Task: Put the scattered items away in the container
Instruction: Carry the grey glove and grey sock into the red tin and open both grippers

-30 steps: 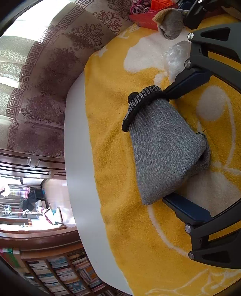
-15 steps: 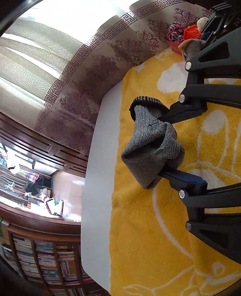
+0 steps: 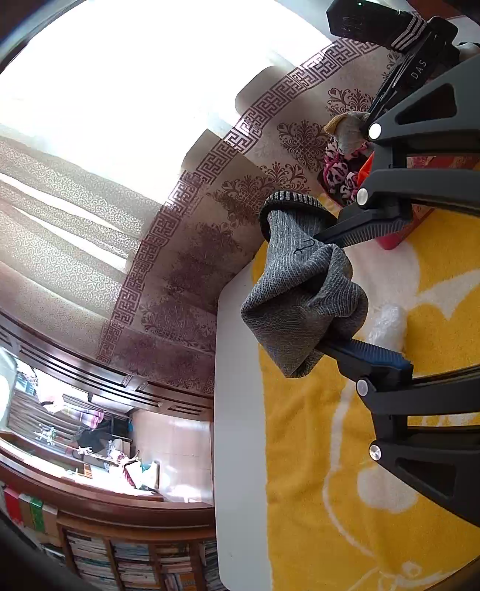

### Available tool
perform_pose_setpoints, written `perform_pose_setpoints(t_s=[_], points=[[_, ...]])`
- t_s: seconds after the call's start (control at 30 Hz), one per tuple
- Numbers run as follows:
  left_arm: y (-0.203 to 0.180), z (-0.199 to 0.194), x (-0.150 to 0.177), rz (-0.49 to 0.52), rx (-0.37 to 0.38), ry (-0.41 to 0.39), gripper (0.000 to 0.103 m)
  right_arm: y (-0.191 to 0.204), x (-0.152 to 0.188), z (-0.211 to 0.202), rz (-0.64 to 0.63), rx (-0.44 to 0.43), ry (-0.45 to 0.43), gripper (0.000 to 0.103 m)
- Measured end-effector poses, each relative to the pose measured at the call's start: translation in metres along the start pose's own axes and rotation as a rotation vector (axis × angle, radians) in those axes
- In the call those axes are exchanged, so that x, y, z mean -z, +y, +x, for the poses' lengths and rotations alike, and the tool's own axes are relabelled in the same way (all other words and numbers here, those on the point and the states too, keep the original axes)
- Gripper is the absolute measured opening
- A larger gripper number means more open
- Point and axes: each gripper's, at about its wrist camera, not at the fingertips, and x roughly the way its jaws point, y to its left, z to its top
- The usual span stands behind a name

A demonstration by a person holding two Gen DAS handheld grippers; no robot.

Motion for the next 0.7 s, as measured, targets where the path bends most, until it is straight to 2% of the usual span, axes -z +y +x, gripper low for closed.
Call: perform_pose_setpoints(t_s=[0.27, 0.53, 0.6, 0.7], points=[[-0.078, 0.043, 0.018, 0.062, 0.116, 0.079, 0.05, -0.057, 0.004, -0.031, 0.06, 0.079, -0.024, 0.034], [-0.124, 0.081, 0.039, 0.084, 0.155, 0.175, 0.05, -0.077, 0.009, -0.034, 0.073, 0.082, -0.009, 0.034], [-0.13, 0.089, 0.044, 0.106, 0.157, 0.204, 0.054, -0.081, 0.01, -0.033, 0.08, 0.083, -0.007, 0.034], [-0.135, 0.097, 0.047, 0.122, 0.141, 0.226, 0.066, -0.085, 0.012, -0.034, 0.088, 0.082, -0.003, 0.034]])
